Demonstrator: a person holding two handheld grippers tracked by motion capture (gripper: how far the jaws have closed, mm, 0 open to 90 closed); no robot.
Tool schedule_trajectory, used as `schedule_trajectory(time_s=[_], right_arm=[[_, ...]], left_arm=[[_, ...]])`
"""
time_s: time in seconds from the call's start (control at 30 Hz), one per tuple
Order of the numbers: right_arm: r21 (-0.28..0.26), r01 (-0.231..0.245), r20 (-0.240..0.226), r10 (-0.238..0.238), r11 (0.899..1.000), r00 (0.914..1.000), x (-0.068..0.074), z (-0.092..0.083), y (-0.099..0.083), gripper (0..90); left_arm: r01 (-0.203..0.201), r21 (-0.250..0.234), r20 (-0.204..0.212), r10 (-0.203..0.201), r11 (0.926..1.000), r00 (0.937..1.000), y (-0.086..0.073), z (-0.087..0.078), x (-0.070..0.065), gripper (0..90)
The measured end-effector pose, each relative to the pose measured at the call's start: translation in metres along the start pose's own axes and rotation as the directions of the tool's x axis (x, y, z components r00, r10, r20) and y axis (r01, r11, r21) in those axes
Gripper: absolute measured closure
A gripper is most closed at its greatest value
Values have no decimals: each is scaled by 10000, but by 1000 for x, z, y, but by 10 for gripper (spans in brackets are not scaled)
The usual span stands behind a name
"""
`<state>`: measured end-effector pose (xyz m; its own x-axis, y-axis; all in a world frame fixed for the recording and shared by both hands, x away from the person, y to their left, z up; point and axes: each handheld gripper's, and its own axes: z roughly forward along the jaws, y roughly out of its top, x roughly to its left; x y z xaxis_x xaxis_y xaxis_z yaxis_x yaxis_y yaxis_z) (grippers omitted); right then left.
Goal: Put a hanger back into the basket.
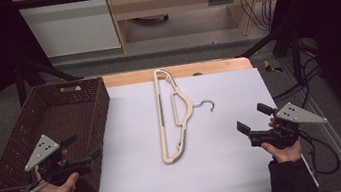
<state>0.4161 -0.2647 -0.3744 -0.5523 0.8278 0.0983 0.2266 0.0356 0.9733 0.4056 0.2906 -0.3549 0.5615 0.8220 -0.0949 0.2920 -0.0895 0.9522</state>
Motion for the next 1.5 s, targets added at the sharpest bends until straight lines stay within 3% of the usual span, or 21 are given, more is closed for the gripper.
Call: schedule_trajectory(time_s=[0.4, 0.8, 1.03, 1.1, 1.13, 1.17, 1.33, 1.4, 1.5], right_arm=[[-9, 7, -34, -7, 10000, 10000, 0, 0, 1, 43], [32, 42, -137, -42, 10000, 9999, 4, 0, 3, 45], [3, 97, -140, -97, 10000, 9999, 5, 0, 4, 48], [-10, 94, -148, -95, 10000, 9998, 5, 0, 4, 48], [-28, 106, -169, -106, 9999, 9998, 4, 0, 4, 48], [-26, 109, -182, -109, 9999, 9998, 4, 0, 4, 48], [-14, 47, -180, -47, 10000, 9998, 4, -1, 4, 48], [-33, 34, -184, -35, 10000, 9998, 4, -1, 4, 48], [9, 57, -208, -57, 10000, 9998, 4, 0, 4, 48]], left_arm=[[-214, -7, 269, 214, 9998, 9994, 5, 10, -25, 63], [-871, 516, 902, 822, 9949, 9925, 12, 45, -61, 75], [-774, 1108, 1352, 621, 9908, 9889, 11, 87, -79, 84], [-762, 1164, 1381, 598, 9903, 9886, 10, 93, -82, 87], [-741, 1304, 1461, 548, 9887, 9878, 9, 105, -87, 88], [-741, 1304, 1461, 548, 9887, 9878, 9, 105, -87, 91], [-725, 1679, 1619, 450, 9831, 9858, 4, 138, -102, 103], [-689, 1741, 1621, 404, 9823, 9860, 2, 143, -104, 113], [-665, 2091, 1629, 324, 9756, 9861, -5, 162, -111, 130]])
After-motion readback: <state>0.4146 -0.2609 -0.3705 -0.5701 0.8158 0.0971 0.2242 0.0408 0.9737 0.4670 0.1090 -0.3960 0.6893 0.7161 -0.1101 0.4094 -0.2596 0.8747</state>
